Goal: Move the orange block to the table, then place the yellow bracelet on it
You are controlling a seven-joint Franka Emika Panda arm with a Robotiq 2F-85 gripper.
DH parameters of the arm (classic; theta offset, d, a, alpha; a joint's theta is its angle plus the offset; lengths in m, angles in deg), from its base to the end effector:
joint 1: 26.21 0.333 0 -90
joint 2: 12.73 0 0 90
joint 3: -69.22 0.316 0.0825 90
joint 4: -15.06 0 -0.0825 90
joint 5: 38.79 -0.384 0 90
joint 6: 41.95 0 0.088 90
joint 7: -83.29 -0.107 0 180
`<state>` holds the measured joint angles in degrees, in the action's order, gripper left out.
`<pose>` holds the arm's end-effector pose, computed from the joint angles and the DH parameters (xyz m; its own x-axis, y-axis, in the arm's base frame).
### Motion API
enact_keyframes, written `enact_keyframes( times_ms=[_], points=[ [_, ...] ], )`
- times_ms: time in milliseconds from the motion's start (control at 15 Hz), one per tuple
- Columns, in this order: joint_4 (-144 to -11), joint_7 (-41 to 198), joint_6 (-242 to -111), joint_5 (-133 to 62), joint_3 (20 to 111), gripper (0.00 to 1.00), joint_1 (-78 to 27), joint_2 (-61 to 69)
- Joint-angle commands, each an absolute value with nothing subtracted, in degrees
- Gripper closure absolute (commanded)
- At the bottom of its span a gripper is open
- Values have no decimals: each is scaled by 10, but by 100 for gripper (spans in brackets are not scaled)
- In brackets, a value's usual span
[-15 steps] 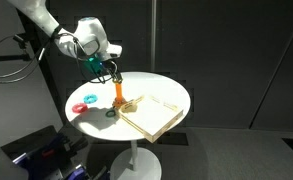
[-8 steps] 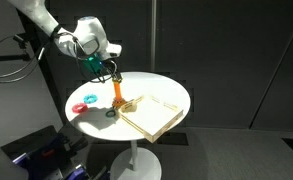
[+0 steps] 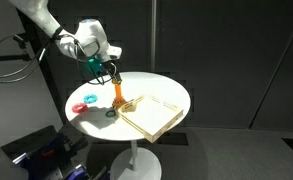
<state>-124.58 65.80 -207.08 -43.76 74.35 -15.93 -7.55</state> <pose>0.5015 0.1331 0.3042 0.9404 -0.1372 0.3113 -0.0908 -0.9831 -0.1589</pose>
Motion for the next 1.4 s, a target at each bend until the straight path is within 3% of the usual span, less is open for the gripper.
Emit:
enact_keyframes(
  times_ms=[0,600,1333],
  points=[
    [-1219,689,-2071,-484,761,51,-171,-55],
    [-1169,670,-2057,-467,744,51,-168,-21],
    [-1104,647,-1933,-440,728,51,-170,-17]
  ],
)
